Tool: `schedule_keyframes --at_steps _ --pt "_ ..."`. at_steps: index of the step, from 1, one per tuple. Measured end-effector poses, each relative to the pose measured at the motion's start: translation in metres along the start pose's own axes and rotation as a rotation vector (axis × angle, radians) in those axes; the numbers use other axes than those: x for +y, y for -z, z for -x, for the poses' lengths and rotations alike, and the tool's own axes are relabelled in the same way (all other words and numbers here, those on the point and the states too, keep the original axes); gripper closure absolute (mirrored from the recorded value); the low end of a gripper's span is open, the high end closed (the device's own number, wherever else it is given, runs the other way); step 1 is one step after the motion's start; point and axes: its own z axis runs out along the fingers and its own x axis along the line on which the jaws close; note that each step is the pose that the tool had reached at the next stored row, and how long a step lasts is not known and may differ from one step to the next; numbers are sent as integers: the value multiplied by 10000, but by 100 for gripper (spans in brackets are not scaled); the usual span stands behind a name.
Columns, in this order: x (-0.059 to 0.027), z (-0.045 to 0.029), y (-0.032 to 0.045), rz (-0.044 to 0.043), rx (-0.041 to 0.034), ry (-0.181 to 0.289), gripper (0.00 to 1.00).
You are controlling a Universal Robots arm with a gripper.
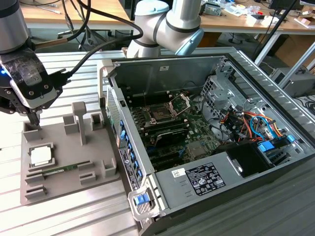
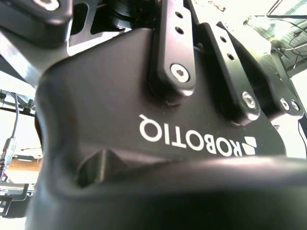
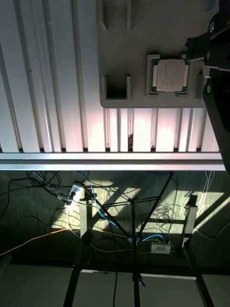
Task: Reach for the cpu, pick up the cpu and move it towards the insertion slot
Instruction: 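Reach for the cpu, then pick up the cpu and move it towards the insertion slot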
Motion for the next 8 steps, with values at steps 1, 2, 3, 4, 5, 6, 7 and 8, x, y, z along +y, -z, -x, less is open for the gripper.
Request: schedule_keyframes --at_steps 1,2,3,4,5,6,7,8 --pt "0 -1 -1 0 0 0 89" --pt "0 -2 -4 0 0 0 89" --pt "0 -5 -9 0 -1 0 89" --pt "0 -6 -11 0 -1 0 89" --pt "0 -7 -13 0 -1 0 89" --pt "0 -8 -14 0 -1 0 89" --pt "0 -8 -16 0 -1 0 89" --pt "-1 -9 -17 -1 -2 0 89"
